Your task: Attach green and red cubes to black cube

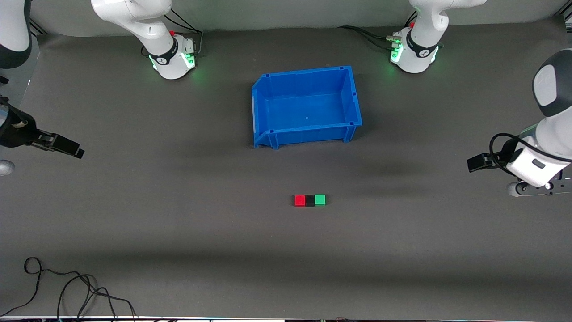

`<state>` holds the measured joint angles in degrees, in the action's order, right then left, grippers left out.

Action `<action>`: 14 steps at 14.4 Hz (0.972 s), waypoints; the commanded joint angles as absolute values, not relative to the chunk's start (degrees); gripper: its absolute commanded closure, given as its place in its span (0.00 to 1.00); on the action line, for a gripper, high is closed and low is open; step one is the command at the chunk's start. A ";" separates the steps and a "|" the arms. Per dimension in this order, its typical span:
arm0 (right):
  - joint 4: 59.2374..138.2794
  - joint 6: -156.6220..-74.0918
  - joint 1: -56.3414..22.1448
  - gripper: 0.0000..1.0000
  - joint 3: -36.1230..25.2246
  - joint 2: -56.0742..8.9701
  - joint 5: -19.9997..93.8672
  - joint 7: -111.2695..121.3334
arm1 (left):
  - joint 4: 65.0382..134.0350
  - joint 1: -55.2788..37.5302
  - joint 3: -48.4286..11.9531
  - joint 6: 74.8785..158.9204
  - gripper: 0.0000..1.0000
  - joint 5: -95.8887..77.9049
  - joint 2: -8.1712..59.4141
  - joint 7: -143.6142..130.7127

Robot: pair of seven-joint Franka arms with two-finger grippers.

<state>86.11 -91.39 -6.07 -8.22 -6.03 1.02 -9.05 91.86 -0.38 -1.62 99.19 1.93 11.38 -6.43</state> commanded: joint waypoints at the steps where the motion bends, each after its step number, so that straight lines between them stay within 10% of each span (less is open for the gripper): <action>1: 86.84 -92.63 -6.42 0.00 -9.57 -4.22 -0.26 -1.51 | 87.81 -0.70 -1.49 96.86 0.00 2.46 12.74 -4.05; 14: 86.84 -91.15 -6.77 0.00 -9.76 -3.60 0.62 -0.09 | 101.25 0.00 -1.14 100.98 0.01 2.11 -0.79 4.66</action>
